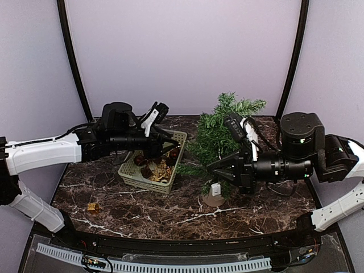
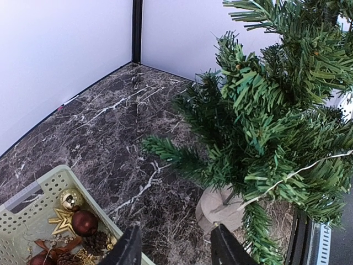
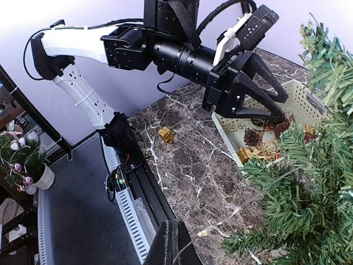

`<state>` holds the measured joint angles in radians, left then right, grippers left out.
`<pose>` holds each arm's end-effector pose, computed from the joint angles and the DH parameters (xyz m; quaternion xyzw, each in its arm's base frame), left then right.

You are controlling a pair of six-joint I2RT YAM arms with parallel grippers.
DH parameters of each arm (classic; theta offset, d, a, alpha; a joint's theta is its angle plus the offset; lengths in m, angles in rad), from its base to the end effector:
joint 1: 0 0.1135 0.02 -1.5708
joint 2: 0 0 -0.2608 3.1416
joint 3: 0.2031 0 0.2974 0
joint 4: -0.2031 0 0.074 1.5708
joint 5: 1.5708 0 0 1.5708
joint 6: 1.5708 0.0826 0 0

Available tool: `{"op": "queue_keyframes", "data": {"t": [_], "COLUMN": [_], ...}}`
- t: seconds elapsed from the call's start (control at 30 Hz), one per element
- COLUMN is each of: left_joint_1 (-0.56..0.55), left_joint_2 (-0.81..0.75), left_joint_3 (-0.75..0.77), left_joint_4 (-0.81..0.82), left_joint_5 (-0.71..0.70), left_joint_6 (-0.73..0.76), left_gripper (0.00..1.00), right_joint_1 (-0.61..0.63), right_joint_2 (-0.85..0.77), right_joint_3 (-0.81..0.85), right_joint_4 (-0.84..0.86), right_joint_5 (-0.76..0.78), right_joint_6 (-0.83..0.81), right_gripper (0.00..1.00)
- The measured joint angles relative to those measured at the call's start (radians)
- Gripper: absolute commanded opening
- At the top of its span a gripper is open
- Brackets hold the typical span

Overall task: Decorate the small christmas tree
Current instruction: Place the side of the string light on the branch.

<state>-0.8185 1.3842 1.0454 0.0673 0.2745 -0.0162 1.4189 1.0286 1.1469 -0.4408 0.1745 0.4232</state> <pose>0.2667 -0.3177 0.2884 0.3842 0.6939 -0.3425 0.5036 0.0618 0.3091 0.3816 -0.3413 0.7346 0.4208 0.4085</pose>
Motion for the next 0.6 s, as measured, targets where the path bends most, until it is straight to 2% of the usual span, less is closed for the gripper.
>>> {"op": "queue_keyframes", "data": {"t": [0.1,0.2,0.43,0.6], "left_joint_1": [0.000,0.000,0.000,0.000], "left_joint_2": [0.011,0.018,0.024,0.022], "left_joint_3": [0.000,0.000,0.000,-0.010], "left_joint_4": [0.015,0.032,0.061,0.074], "left_joint_5": [0.010,0.039,0.097,0.105], "left_joint_6": [-0.007,-0.014,-0.027,-0.036], "left_gripper": [0.33,0.30,0.01,0.00], "right_joint_1": [0.000,0.000,0.000,0.000], "right_joint_2": [0.000,0.000,0.002,0.002], "right_joint_3": [0.000,0.000,0.000,0.000], "right_joint_4": [0.000,0.000,0.000,0.000], "right_joint_5": [0.000,0.000,0.000,0.000], "right_joint_6": [0.000,0.000,0.000,-0.004], "right_gripper": [0.00,0.00,0.00,0.00]}}
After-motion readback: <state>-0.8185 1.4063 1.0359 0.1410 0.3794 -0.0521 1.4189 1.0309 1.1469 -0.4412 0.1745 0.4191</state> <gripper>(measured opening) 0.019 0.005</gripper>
